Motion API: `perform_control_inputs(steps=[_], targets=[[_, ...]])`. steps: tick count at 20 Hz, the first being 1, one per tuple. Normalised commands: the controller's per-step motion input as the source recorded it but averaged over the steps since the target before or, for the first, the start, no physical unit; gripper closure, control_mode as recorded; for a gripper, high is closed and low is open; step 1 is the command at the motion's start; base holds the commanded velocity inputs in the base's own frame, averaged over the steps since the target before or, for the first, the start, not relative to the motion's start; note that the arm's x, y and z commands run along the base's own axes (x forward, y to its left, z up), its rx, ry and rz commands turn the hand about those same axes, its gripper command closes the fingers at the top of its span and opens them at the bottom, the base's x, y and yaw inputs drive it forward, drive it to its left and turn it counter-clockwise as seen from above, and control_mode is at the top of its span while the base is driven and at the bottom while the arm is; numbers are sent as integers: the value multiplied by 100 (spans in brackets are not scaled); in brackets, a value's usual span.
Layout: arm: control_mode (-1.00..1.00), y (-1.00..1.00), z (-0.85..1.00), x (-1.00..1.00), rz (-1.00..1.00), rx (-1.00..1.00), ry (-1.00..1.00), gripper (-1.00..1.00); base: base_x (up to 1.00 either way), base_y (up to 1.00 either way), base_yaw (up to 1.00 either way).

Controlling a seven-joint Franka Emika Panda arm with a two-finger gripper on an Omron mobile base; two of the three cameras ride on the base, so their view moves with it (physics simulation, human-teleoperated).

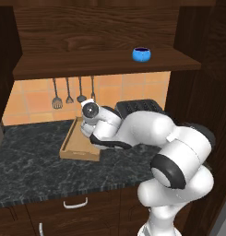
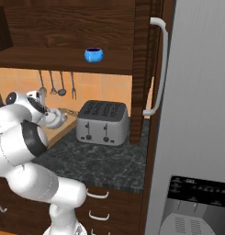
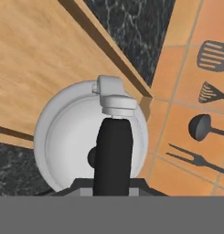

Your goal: Pick the kettle from the counter and place it on the tray. Then pick the mug from the cabinet and place it on the tray. Then close the cabinet doors.

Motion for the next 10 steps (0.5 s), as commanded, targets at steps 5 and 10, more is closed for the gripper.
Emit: perform_control_inputs(steps=[5,10], targets=[[-100,0,-19,35,0,0,0,100,0,0,0],[-100,0,-20,33,0,0,0,100,0,0,0]])
